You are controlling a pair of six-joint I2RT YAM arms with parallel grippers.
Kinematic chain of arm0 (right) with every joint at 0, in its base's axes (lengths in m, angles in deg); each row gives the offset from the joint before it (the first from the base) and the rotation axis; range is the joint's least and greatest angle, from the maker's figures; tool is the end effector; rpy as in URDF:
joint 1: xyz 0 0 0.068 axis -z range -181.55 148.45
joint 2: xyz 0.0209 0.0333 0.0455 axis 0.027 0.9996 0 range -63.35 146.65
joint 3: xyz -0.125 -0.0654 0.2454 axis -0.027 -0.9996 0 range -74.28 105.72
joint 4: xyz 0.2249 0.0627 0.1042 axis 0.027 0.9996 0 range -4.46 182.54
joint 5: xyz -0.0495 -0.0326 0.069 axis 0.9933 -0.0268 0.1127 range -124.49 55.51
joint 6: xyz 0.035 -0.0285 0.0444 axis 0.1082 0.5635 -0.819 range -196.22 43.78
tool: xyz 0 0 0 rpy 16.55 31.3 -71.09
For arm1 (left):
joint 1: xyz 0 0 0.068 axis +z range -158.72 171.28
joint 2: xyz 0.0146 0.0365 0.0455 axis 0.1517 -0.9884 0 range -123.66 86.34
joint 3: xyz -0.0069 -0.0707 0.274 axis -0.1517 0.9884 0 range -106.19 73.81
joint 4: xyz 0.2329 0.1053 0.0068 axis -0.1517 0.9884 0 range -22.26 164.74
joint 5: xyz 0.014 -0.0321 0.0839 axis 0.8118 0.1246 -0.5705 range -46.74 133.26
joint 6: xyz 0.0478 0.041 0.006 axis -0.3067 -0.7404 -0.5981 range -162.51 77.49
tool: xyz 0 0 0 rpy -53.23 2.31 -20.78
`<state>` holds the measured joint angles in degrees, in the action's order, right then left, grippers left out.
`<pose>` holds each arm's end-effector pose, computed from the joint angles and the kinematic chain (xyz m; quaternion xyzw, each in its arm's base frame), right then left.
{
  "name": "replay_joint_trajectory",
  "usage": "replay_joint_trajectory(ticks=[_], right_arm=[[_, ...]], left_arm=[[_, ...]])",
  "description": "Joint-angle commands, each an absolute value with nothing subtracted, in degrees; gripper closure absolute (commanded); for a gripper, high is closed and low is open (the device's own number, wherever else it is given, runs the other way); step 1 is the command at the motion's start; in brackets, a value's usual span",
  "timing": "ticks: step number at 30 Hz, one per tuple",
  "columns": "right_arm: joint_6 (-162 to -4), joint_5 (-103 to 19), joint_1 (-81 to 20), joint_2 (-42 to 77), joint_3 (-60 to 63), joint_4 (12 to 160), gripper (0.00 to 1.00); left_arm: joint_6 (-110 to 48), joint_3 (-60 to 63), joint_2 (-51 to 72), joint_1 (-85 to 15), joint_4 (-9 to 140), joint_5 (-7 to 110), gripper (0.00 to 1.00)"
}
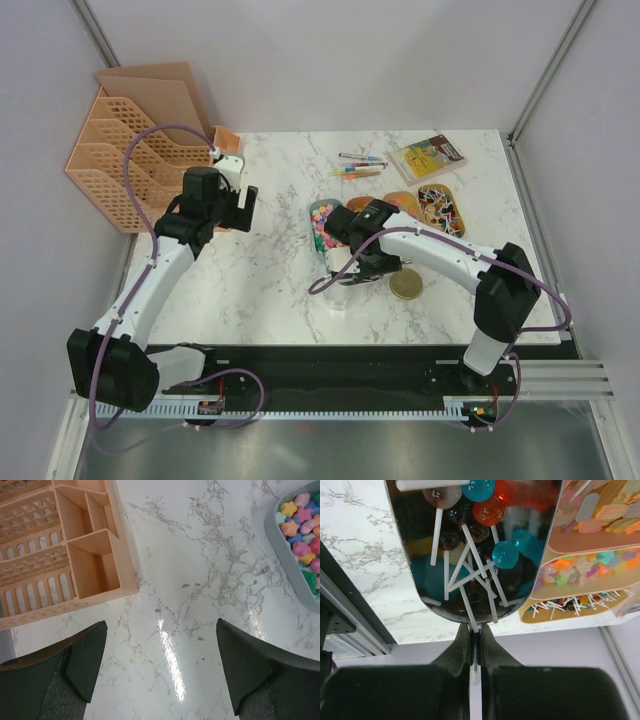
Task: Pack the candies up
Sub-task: Place the fake candies in the packing bottle.
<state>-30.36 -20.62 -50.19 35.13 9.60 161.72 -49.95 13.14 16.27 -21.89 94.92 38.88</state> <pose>0.2104 0.2212 0.2617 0.7295 -0.6732 0.1208 0.0038 0.2639 -0.0580 0.3189 0.1428 0.8813 0.0117 0.4503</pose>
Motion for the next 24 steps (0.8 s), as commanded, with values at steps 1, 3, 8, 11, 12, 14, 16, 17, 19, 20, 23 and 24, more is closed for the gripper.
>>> replay_joint_trajectory(ticks=[1, 3, 8, 11, 12, 14, 16, 17, 19, 20, 23, 24], right_arm=[[-31.2, -14.3, -53.0, 36.3, 12.5, 168.9, 1.0], [-31.5, -11.2, -54.2, 36.7, 12.6, 169.0, 1.0], [-30.7, -4.7, -57.4, 36.1, 10.6, 169.1, 1.0], [-31.0, -4.8, -57.7, 36.1, 10.0, 169.1, 1.0], [-31.1, -4.7, -57.7, 36.1, 9.4, 169.1, 1.0], [-31.4, -4.5, -57.7, 36.1, 9.0, 169.1, 1.0], [-31.6, -3.9, -57.7, 36.2, 8.6, 169.1, 1.0], [-31.6, -3.9, -57.8, 36.2, 8.4, 169.1, 1.0], [-31.5, -3.2, -57.7, 36.2, 7.8, 169.1, 1.0], [-31.5, -2.9, -57.7, 36.3, 7.6, 169.2, 1.0], [-31.6, -1.5, -57.8, 36.2, 7.3, 169.1, 1.0], [-31.5, -1.1, -57.9, 36.3, 7.3, 169.1, 1.0]], left_arm=[[-48.2, 14.2, 19.4, -21.3, 92.8, 38.6, 0.04], [-48.0, 14.8, 20.3, -21.2, 92.4, 38.5, 0.04], [-47.6, 16.8, 21.8, -21.0, 91.2, 38.6, 0.03], [-47.2, 16.9, 21.9, -21.0, 91.0, 38.8, 0.03], [-47.1, 16.9, 22.0, -20.9, 91.2, 39.0, 0.03], [-46.9, 16.8, 22.2, -20.9, 91.1, 39.0, 0.03], [-46.8, 16.5, 22.3, -20.9, 91.3, 39.1, 0.03], [-46.8, 16.4, 22.2, -20.9, 91.4, 39.2, 0.03], [-46.6, 16.3, 22.3, -20.8, 91.4, 39.5, 0.03], [-46.4, 16.3, 22.2, -20.7, 91.4, 39.7, 0.03], [-45.9, 16.6, 22.2, -20.3, 91.5, 40.2, 0.03], [-45.8, 16.7, 22.3, -20.2, 91.5, 40.3, 0.03]])
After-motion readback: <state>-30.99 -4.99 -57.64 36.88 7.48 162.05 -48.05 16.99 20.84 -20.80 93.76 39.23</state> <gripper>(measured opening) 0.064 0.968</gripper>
